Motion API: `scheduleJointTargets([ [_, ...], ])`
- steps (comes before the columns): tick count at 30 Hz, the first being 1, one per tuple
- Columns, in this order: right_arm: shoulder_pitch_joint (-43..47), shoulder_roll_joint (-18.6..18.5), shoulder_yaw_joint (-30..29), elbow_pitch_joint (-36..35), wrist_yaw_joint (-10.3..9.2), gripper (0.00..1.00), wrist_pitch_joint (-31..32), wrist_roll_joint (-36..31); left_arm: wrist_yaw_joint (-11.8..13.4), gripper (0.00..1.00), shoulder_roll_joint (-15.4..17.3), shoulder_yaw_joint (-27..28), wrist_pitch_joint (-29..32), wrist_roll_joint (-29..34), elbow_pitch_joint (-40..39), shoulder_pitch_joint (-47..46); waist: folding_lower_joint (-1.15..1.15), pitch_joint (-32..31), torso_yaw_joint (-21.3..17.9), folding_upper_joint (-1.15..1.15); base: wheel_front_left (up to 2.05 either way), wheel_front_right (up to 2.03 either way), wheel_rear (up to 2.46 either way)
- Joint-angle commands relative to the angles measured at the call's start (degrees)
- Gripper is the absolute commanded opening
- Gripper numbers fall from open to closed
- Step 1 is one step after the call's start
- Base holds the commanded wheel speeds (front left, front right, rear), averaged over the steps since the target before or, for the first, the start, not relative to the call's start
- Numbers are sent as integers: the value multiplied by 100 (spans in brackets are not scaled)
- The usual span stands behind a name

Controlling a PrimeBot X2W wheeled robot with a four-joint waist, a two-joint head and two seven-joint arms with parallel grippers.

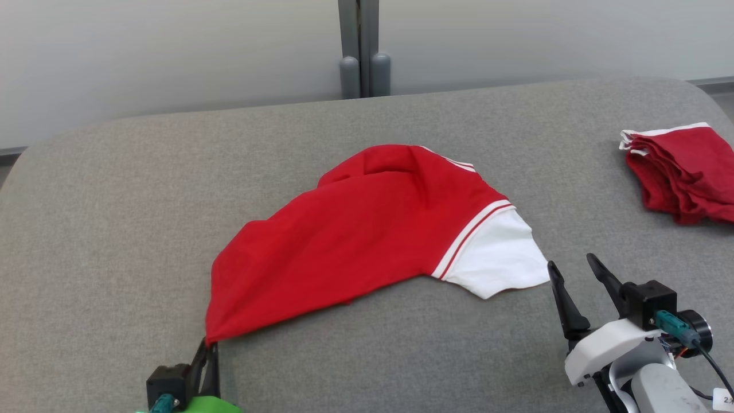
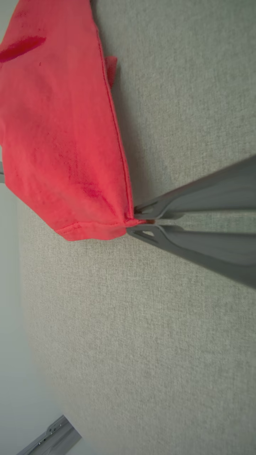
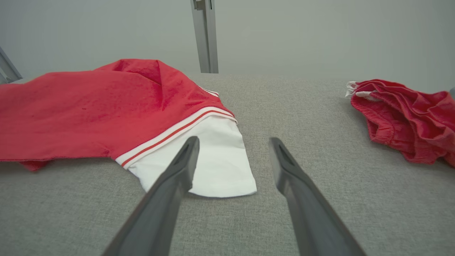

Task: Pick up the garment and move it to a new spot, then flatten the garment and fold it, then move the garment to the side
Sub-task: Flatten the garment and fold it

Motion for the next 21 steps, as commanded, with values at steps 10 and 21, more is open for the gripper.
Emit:
scheduleJointTargets([
  [10, -34, 144, -117, -256, -9, 100, 0, -133, 384, 100, 34, 509, -2, -196, -643, -78, 0, -22, -47, 0, 0, 0, 0],
  [21, -30, 345, -243, -234, -9, 100, 1, -291, 295, 100, 32, 231, -1, -371, -943, -68, 0, -105, -31, 0, 0, 0, 0],
])
